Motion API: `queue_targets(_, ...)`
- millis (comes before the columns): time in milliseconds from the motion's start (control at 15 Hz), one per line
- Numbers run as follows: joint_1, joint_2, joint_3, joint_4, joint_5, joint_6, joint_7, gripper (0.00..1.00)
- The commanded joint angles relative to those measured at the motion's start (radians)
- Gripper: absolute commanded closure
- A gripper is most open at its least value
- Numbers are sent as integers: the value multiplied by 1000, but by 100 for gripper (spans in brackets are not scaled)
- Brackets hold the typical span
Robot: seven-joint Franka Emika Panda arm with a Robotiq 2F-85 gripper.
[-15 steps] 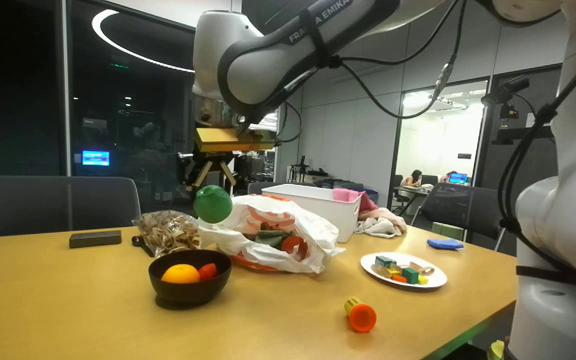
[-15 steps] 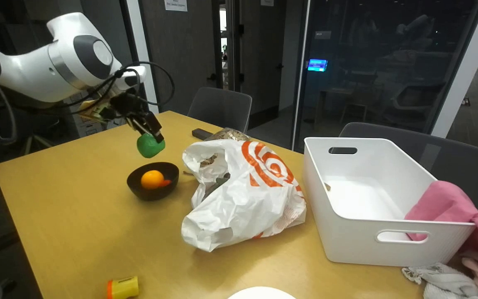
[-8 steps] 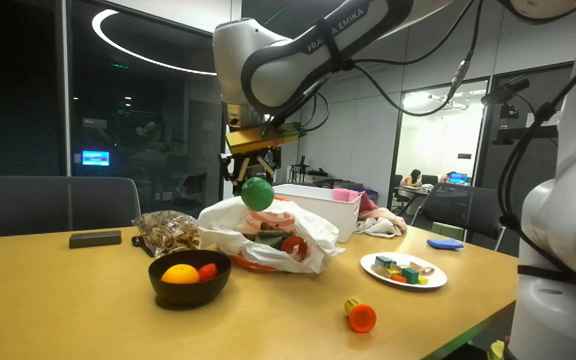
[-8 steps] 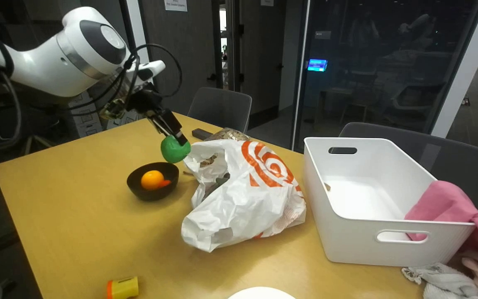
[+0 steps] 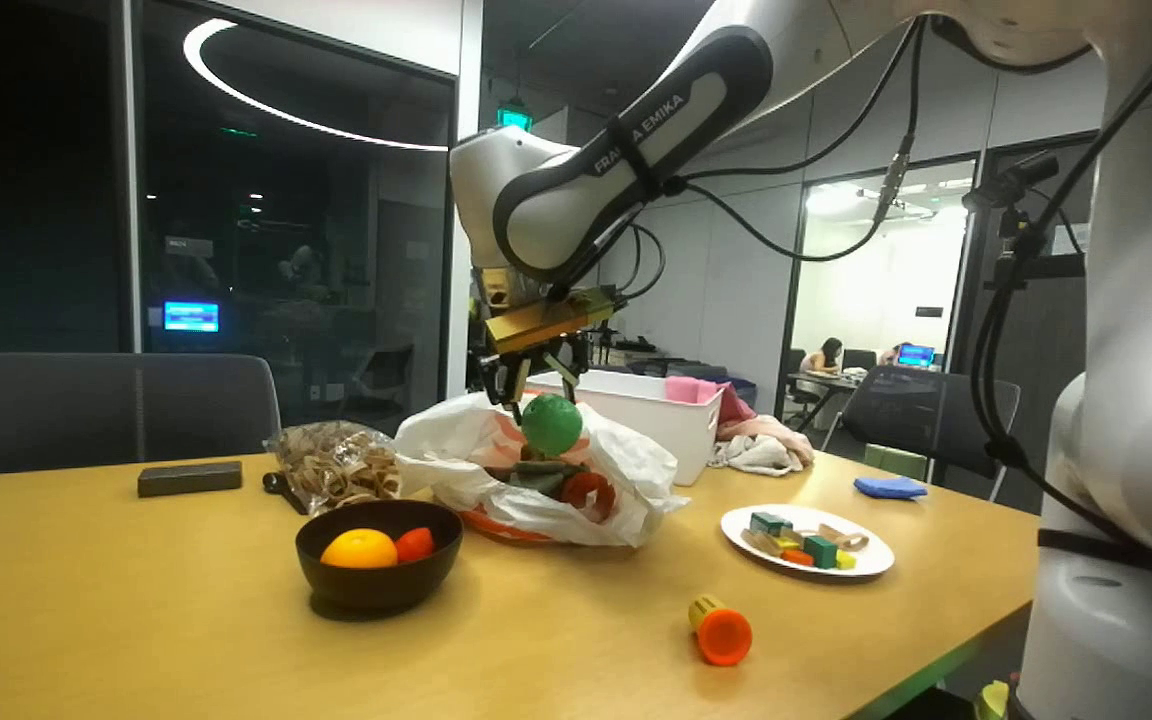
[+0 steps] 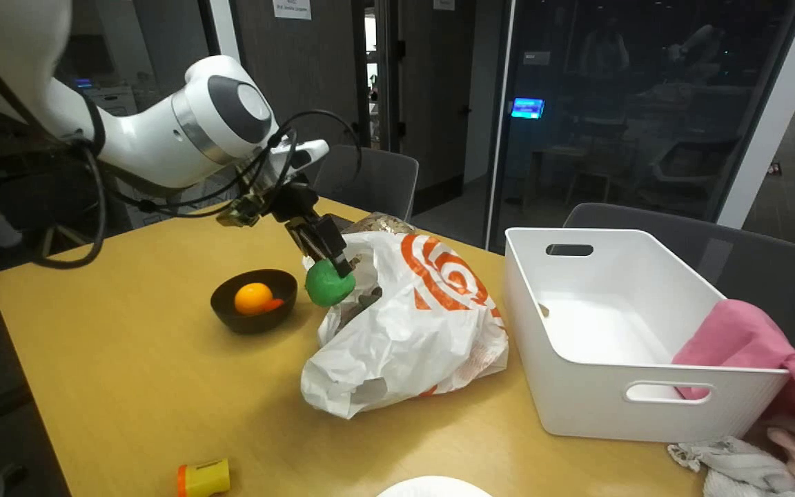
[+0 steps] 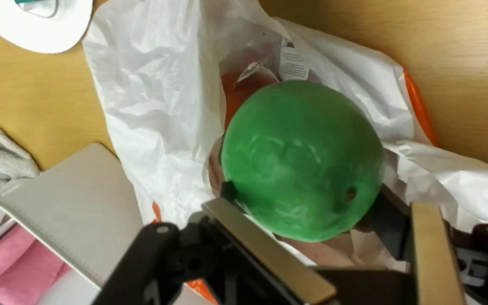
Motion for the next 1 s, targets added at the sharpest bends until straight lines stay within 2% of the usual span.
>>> queue_targets(0, 6, 80, -10, 92, 23, -32, -107, 47)
queue_targets(200, 17, 119, -14, 149, 22, -64, -172, 47)
queue_targets(533, 17, 173, -21, 213, 65, -16, -299, 47)
queue_targets(933, 19, 297, -50, 337, 64, 40, -407, 47)
